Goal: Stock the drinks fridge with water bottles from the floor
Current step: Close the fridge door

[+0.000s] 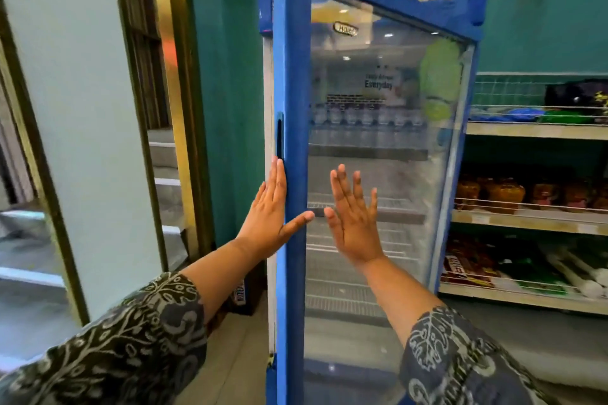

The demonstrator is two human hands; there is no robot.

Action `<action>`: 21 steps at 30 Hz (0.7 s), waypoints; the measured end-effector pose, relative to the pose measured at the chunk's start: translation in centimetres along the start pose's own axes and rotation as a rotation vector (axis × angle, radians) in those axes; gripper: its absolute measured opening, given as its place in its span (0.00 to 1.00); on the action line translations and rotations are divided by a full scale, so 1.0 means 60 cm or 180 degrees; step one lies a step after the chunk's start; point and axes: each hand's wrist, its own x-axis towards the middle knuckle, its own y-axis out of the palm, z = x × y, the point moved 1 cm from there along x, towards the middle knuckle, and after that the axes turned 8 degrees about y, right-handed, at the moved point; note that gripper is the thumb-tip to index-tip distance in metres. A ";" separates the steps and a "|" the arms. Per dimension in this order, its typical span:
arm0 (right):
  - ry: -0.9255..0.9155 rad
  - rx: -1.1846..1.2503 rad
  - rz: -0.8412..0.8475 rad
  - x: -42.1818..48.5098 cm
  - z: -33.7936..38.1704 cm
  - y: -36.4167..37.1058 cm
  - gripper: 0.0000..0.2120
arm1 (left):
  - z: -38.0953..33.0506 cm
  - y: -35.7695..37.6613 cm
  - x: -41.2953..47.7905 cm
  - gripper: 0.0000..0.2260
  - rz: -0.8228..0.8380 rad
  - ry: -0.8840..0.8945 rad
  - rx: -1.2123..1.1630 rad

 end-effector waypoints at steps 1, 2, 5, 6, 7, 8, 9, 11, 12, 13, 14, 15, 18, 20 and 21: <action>0.0011 -0.0102 0.0025 0.013 -0.006 0.013 0.29 | 0.020 0.004 0.007 0.44 -0.0010 -0.0051 -0.0077; 0.0035 -0.0176 0.0039 0.026 -0.012 0.025 0.29 | 0.039 0.009 0.013 0.44 -0.0026 -0.0097 -0.0148; 0.0039 -0.0372 0.0038 0.076 -0.033 0.058 0.30 | 0.096 0.025 0.034 0.46 -0.0115 -0.0252 -0.0380; 0.0013 -0.0443 0.0057 0.097 -0.042 0.073 0.30 | 0.117 0.032 0.042 0.46 -0.0145 -0.0326 -0.0483; -0.0022 -0.0513 0.0067 0.116 -0.052 0.087 0.30 | 0.135 0.039 0.050 0.46 -0.0185 -0.0400 -0.0592; -0.0066 -0.0582 0.0051 0.137 -0.064 0.103 0.30 | 0.153 0.047 0.059 0.46 -0.0229 -0.0475 -0.0693; -0.0101 -0.0640 0.0009 0.158 -0.076 0.118 0.31 | 0.169 0.055 0.069 0.46 -0.0282 -0.0560 -0.0789; -0.0152 -0.0701 -0.0082 0.204 -0.098 0.146 0.31 | 0.199 0.069 0.087 0.47 -0.0398 -0.0749 -0.0969; -0.0159 -0.0732 -0.0114 0.227 -0.109 0.159 0.32 | 0.212 0.077 0.096 0.48 -0.0467 -0.0833 -0.1051; -0.0180 -0.0771 -0.0139 0.250 -0.119 0.175 0.32 | 0.229 0.086 0.108 0.49 -0.0540 -0.0899 -0.1119; -0.0208 -0.0809 -0.0160 0.270 -0.127 0.190 0.32 | 0.244 0.092 0.118 0.49 -0.0595 -0.0965 -0.1186; -0.0251 -0.0838 -0.0188 0.285 -0.133 0.205 0.32 | 0.257 0.099 0.128 0.48 -0.0637 -0.1034 -0.1231; -0.0335 -0.0985 -0.0351 0.327 -0.155 0.262 0.32 | 0.303 0.126 0.166 0.41 -0.0739 -0.1285 -0.1320; -0.0328 -0.1098 -0.0442 0.346 -0.166 0.296 0.32 | 0.332 0.141 0.190 0.35 -0.0751 -0.1450 -0.1474; -0.0321 -0.1126 -0.0458 0.355 -0.172 0.311 0.32 | 0.348 0.147 0.202 0.32 -0.0727 -0.1511 -0.1551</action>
